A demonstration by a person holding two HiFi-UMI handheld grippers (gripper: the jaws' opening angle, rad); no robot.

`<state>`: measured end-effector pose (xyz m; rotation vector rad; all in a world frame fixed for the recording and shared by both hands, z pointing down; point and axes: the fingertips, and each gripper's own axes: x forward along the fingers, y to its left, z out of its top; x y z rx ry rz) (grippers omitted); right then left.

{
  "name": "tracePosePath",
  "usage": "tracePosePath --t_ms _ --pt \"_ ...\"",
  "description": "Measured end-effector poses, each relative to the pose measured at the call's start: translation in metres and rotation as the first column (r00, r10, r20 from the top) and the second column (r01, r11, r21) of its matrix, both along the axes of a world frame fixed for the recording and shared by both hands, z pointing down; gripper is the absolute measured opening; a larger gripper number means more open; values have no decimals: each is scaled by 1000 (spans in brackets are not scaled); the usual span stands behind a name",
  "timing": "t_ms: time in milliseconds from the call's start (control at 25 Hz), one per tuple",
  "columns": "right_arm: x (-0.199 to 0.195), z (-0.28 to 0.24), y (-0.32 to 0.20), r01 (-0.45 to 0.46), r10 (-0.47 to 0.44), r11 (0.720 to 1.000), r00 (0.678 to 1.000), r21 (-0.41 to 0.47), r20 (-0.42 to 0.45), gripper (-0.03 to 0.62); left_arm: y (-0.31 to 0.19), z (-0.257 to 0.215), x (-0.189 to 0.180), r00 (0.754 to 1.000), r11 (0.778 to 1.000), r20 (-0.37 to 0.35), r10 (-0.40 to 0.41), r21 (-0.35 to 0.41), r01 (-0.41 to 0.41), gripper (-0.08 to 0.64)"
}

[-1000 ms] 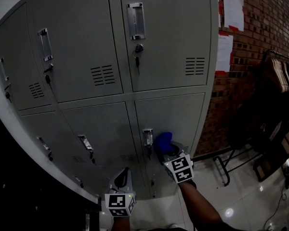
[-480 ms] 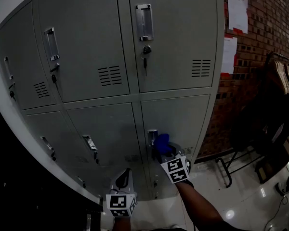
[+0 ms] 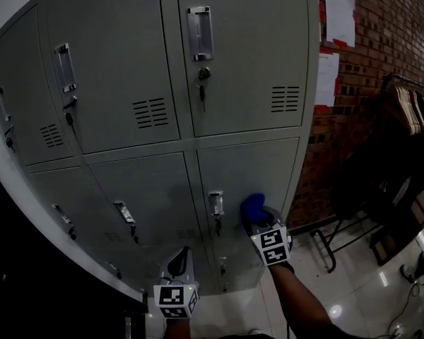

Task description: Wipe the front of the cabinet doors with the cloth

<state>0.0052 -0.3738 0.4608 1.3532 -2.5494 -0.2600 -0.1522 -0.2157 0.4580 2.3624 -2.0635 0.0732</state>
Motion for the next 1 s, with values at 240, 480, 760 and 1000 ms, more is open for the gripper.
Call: tracePosePath --t_ms 240,480,760,1000 --pt "35 3 -10 -74 74 997 997 -5 -9 51 -6 -1 9 1000 1000 -1 25 4 -25 14" --pt "60 4 -18 -124 124 992 992 -14 -7 51 -12 0 15 999 999 -3 36 2 -36 14" --pt "89 10 -27 -189 189 981 982 -31 -21 51 -18 -3 20 999 999 -4 47 11 -47 14" --pt "106 14 -29 -233 232 971 972 -60 -35 51 -21 -6 28 998 998 -10 67 16 -66 14"
